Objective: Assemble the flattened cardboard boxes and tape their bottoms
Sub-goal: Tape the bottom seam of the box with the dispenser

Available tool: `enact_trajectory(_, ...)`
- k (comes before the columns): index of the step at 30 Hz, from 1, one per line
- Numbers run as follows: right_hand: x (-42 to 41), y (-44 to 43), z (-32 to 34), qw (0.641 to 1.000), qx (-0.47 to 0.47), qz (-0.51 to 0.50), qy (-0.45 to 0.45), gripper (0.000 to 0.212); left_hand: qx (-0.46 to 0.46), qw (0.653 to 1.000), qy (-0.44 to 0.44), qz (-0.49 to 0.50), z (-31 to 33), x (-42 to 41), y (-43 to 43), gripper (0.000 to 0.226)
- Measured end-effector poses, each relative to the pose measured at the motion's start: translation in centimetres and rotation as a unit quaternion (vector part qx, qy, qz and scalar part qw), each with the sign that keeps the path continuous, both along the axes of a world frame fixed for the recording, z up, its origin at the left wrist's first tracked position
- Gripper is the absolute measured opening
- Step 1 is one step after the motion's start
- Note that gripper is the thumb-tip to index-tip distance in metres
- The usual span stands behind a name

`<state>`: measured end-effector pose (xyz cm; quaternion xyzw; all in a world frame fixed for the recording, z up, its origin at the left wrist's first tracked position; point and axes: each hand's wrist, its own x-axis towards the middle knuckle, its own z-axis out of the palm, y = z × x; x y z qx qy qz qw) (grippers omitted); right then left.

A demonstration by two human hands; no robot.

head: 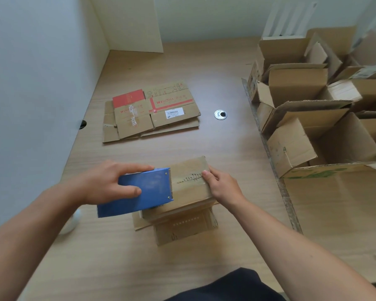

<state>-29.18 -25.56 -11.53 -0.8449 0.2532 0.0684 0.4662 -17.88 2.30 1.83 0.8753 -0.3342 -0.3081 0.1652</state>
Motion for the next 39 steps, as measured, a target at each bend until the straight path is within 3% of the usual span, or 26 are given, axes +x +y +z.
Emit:
enact_trajectory(3,-0.2,0.2,-0.2,1.0,-0.013,0.005,-0.008,0.041,0.0,0.999,0.037,0.037,0.6,0.5,2.3,0.049)
enact_trajectory(9,-0.3,-0.1,-0.4,0.999,-0.026,0.018,-0.007,0.042,0.029,0.994,0.073,0.076,1.3,1.6,6.2,0.063)
enact_trajectory(18,-0.1,-0.1,-0.2,0.999,-0.041,0.033,-0.005,0.041,0.014,0.978,0.169,0.123,0.1,1.8,9.8,0.053)
enact_trajectory(28,-0.2,0.1,0.2,0.999,-0.028,0.029,-0.01,0.04,0.054,0.975,0.176,0.127,-3.5,2.7,9.7,0.05)
enact_trajectory(36,0.2,0.1,0.8,0.999,0.043,0.0,0.001,0.034,0.058,0.974,0.18,0.121,-4.9,3.0,8.1,0.045)
enact_trajectory(39,1.4,0.0,1.6,1.0,-0.01,0.011,0.018,0.038,0.03,0.968,0.208,0.139,-5.2,2.2,8.0,0.043)
